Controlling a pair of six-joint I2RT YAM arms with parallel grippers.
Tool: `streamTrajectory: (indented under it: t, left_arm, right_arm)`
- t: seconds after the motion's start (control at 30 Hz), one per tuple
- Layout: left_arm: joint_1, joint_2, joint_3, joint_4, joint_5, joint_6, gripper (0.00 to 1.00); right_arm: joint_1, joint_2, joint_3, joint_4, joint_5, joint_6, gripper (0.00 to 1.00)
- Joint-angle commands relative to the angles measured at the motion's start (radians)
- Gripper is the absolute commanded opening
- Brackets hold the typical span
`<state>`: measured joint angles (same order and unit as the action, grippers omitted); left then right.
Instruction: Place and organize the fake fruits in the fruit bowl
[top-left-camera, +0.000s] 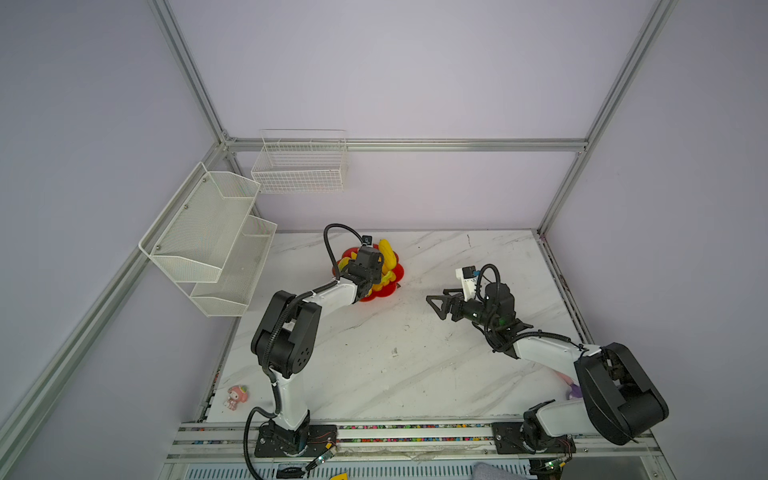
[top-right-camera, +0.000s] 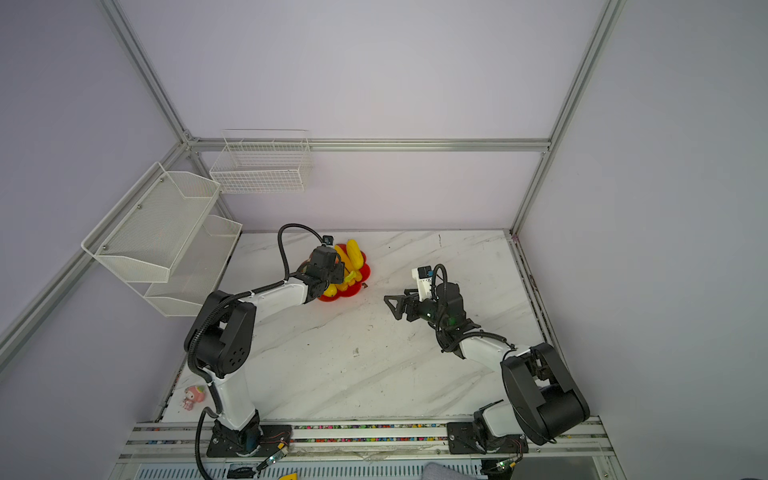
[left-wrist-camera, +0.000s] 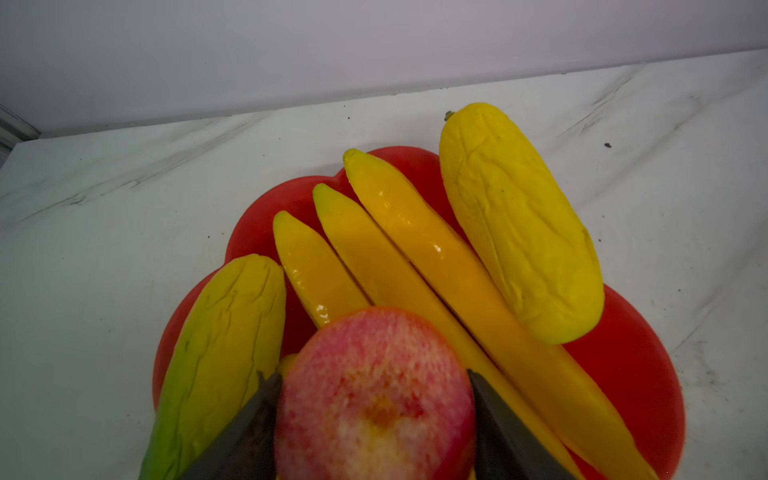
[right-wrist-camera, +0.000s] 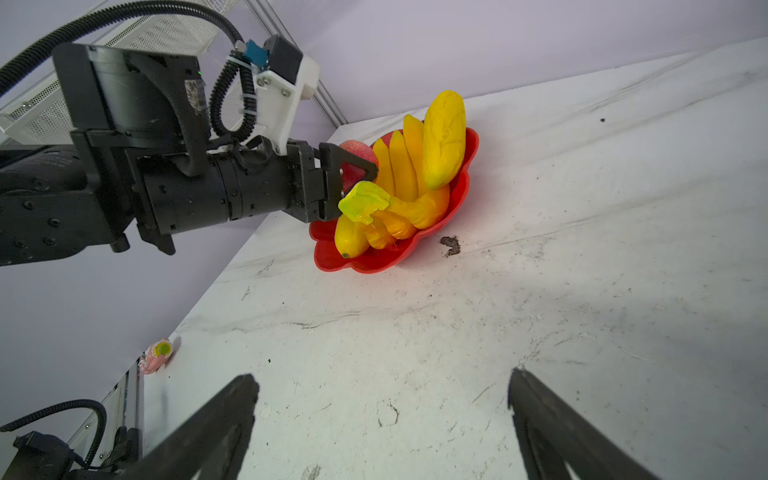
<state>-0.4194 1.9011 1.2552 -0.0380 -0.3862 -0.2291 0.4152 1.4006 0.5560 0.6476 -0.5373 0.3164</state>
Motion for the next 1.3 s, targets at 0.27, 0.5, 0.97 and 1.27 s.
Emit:
streamTrajectory:
  t: [0.27, 0.5, 0.97, 1.27]
  left_arm:
    - [0.01, 0.047, 0.141, -0.034, 0.045, -0.028, 0.73]
    - [0.01, -0.005, 0.097, 0.002, 0.032, -0.024, 0.78]
    - [0.01, -0.41, -0.214, 0.116, -0.053, 0.046, 0.82]
    - [0.037, -0.761, -0.648, 0.047, -0.434, 0.025, 1.0]
  right_arm:
    - [0.001, -0.017, 0.004, 0.004, 0.023, -0.033, 0.97]
    - [0.002, -0.014, 0.004, 0.003, 0.023, -0.034, 0.97]
    - [-0.006, -0.068, -0.021, -0.023, 0.134, -0.025, 0.97]
    - [-0.289, -0.285, -0.174, -0.031, 0.369, 0.133, 0.97]
